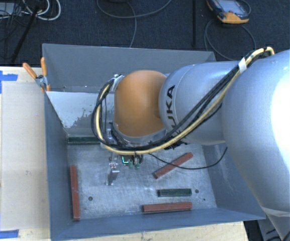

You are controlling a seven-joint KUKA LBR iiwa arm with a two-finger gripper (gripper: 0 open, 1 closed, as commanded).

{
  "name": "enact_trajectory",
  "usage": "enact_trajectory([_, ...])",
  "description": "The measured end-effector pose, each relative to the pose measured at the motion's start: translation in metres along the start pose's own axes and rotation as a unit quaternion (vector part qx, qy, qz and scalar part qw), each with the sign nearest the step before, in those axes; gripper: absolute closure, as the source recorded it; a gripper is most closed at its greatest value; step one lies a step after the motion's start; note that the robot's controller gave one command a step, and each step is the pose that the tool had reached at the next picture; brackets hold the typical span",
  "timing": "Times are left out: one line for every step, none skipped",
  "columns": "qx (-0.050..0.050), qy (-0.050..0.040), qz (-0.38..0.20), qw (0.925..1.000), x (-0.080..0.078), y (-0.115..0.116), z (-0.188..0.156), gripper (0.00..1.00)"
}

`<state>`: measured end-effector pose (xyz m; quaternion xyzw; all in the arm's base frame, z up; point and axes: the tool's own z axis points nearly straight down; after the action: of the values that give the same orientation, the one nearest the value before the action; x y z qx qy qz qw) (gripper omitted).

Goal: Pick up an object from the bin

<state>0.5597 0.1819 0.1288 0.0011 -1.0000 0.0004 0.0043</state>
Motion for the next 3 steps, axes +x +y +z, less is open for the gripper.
enact_trajectory([-0.001, -0.0036, 0.002, 1.0000, -0.002, -0.001, -0.004, 0.00])
enact_trajectory([-0.002, -0.0088, 0.056, 0.9984, -0.037, 0.035, 0.029, 0.00])
enact_trajectory([0.000, -0.0077, -0.004, 1.0000, -0.054, 0.053, 0.036, 0.00])
